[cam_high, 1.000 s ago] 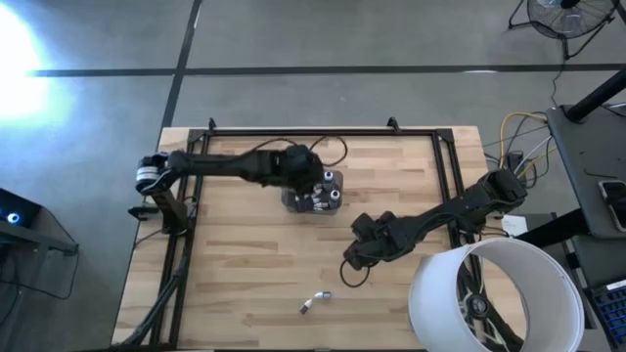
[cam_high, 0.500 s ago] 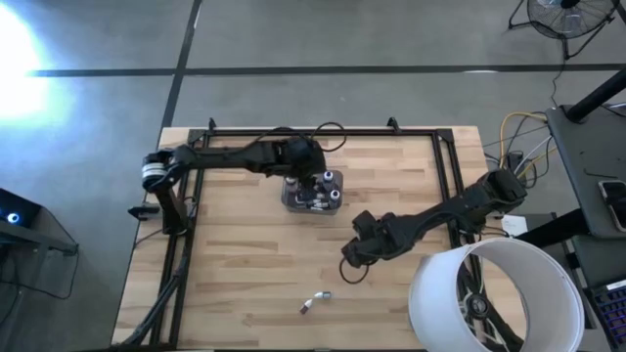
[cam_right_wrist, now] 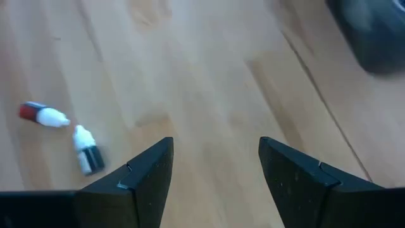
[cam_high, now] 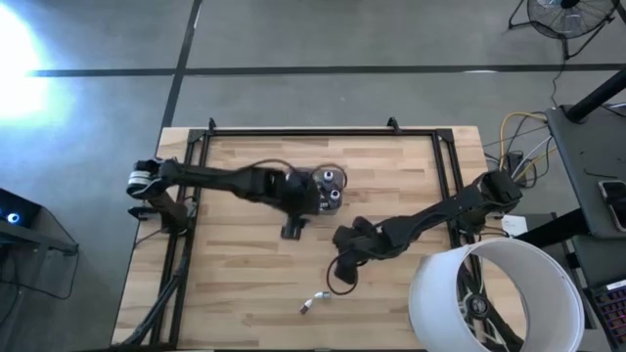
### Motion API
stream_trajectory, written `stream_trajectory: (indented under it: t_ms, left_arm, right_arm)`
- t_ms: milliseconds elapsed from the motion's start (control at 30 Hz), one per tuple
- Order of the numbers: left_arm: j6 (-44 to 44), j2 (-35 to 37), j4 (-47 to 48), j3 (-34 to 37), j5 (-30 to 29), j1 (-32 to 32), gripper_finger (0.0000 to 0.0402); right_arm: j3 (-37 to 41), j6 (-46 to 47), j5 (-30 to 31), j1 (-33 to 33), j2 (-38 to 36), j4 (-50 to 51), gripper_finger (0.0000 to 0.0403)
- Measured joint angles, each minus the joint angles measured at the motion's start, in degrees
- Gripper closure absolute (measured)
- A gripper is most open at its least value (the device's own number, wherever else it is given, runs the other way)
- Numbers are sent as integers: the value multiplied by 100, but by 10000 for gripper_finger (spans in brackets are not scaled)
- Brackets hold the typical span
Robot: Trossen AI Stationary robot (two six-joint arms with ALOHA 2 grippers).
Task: Pick & Place food coloring
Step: Put the small red food coloring bottle into the black bin
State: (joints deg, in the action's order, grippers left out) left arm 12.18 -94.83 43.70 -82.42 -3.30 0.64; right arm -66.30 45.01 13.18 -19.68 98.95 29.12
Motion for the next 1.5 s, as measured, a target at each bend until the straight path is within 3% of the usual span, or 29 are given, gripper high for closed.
stream_trajectory:
  t_ms: [100,367,500,733,833,1000,1167,1333,1500]
  left_arm:
    - [-188,65,-24,186,-11,-306,209]
    - [-1328,178,-196,863,-85,-1002,209]
    - [-1845,290,-616,1201,-442,-1393,209]
    - [-2472,304,-928,1378,-1074,-1858,209]
    - [-2712,304,-1112,1497,-1126,-1957,209]
    - [-3269,304,-1104,1618,-1153,-2108,209]
    - [-3486,306,-1073,1619,-1227,-2359,209]
    - [-3780,304,-1070,1619,-1328,-2538,209]
    - [-4022,304,-1071,1620,-1744,-2653,209]
  right_arm:
    - [2,-496,-91,0,118,-440,177]
    - [0,-1105,-1083,-164,757,-1543,177]
    - [-26,-1261,-1194,-369,1100,-2068,177]
    - [-559,-1843,-1172,-721,1695,-2108,177]
    - [-846,-1957,-1119,-794,2014,-2075,177]
    - [-1200,-1966,-409,-853,2374,-1809,177]
    - [-1296,-1959,-342,-859,2455,-1602,178]
    - [-1318,-1427,-258,-857,2404,-975,208]
    - [-1311,-630,-235,-913,2357,-965,228]
